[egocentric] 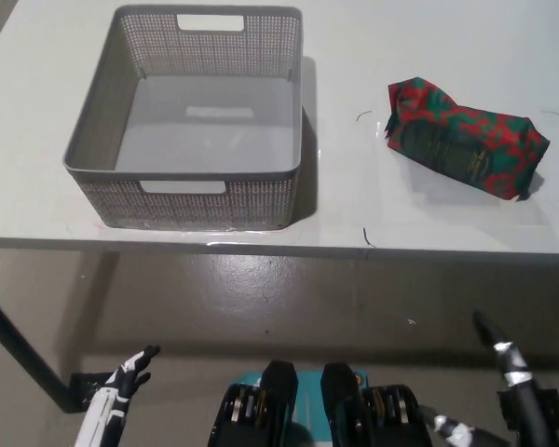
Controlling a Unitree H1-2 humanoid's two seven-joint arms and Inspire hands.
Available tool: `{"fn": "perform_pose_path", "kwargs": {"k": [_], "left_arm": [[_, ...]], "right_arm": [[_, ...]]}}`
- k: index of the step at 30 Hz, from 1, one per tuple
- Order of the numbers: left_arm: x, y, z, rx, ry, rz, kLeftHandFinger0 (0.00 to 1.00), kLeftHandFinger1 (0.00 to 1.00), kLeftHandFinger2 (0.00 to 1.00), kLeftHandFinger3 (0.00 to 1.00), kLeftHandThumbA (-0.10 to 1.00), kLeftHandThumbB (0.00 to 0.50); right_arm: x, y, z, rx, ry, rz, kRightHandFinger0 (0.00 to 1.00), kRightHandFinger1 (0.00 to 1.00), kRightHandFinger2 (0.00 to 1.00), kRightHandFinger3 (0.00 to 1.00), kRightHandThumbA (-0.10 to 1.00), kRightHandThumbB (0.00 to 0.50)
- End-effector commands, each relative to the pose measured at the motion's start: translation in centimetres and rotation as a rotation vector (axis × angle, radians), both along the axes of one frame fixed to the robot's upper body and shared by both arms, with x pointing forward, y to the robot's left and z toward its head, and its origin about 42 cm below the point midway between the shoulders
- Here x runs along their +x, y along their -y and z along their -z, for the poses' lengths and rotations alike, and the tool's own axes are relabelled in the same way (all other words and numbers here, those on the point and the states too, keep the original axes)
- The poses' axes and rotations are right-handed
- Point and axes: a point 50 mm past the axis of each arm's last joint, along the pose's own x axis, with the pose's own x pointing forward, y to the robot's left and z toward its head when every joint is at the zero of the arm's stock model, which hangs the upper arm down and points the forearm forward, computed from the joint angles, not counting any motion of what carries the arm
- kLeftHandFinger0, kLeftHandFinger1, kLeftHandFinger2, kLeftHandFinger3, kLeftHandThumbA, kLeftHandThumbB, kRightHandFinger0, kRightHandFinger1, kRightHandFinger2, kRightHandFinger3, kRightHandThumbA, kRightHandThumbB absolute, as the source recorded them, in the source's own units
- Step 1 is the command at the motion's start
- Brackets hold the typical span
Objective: Use the right hand to pick up a bag of coffee beans on the right hand side and place it into a container on the left hand side
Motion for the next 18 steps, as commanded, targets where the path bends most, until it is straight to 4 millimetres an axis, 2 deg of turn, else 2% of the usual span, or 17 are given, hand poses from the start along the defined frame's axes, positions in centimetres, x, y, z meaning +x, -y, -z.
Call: {"fn": "perform_pose_path", "kwargs": {"k": [1,3,4,5,7,8,10,12,15,16,17,18], "left_arm": [[0.5,-0.3,-2.0,0.062,0.092,0.060,1.00,1.00,1.00,1.00,1.00,0.292],[0.2,-0.6,-1.9,0.083,0.085,0.062,1.00,1.00,1.00,1.00,1.00,0.331],[0.1,-0.7,-1.9,0.084,0.081,0.068,1.00,1.00,1.00,1.00,1.00,0.347],[0.1,-0.7,-1.9,0.084,0.079,0.070,1.00,1.00,1.00,1.00,1.00,0.349],[-0.2,-0.8,-1.8,0.065,0.067,0.072,1.00,1.00,1.00,1.00,1.00,0.365],[-0.4,-0.8,-1.7,0.066,0.060,0.075,1.00,1.00,1.00,1.00,1.00,0.367],[-0.5,-0.8,-1.7,0.063,0.061,0.078,1.00,1.00,1.00,1.00,1.00,0.339],[-0.1,-0.8,-1.7,0.066,0.076,0.084,1.00,1.00,1.00,1.00,1.00,0.329],[0.3,-0.9,-1.7,0.055,0.074,0.090,1.00,1.00,1.00,1.00,1.00,0.382],[0.2,-0.9,-1.7,0.059,0.074,0.094,1.00,1.00,1.00,1.00,1.00,0.386],[0.0,-1.0,-1.7,0.062,0.070,0.095,1.00,1.00,1.00,1.00,1.00,0.386],[0.0,-1.0,-1.6,0.065,0.081,0.098,1.00,1.00,1.00,1.00,1.00,0.369]], "right_arm": [[0.4,1.7,-4.5,-0.016,0.154,0.034,1.00,1.00,1.00,1.00,0.91,0.248],[0.9,2.2,-6.9,-0.028,0.200,0.045,1.00,1.00,1.00,1.00,0.94,0.302],[1.2,2.6,-8.0,-0.092,0.213,0.041,1.00,1.00,1.00,1.00,1.00,0.334],[1.3,2.7,-8.4,-0.118,0.217,0.041,1.00,1.00,1.00,1.00,1.00,0.345],[2.0,3.2,-10.0,-0.274,0.206,0.040,1.00,1.00,1.00,1.00,1.00,0.419],[2.3,3.6,-10.8,-0.334,0.193,0.038,1.00,1.00,1.00,1.00,1.00,0.440],[3.3,4.1,-11.9,-0.348,0.179,0.017,1.00,1.00,1.00,1.00,1.00,0.455],[4.5,4.5,-13.3,-0.404,0.175,0.011,1.00,1.00,1.00,1.00,0.96,0.448],[7.2,5.4,-15.6,-0.531,0.161,0.018,1.00,1.00,1.00,1.00,0.98,0.477],[8.4,5.9,-16.9,-0.578,0.148,0.014,1.00,1.00,1.00,1.00,0.97,0.487],[8.4,5.9,-16.8,-0.582,0.139,0.013,1.00,1.00,1.00,1.00,0.97,0.488],[10.3,6.7,-18.6,-0.635,0.147,0.007,1.00,1.00,1.00,1.00,0.95,0.495]]}}
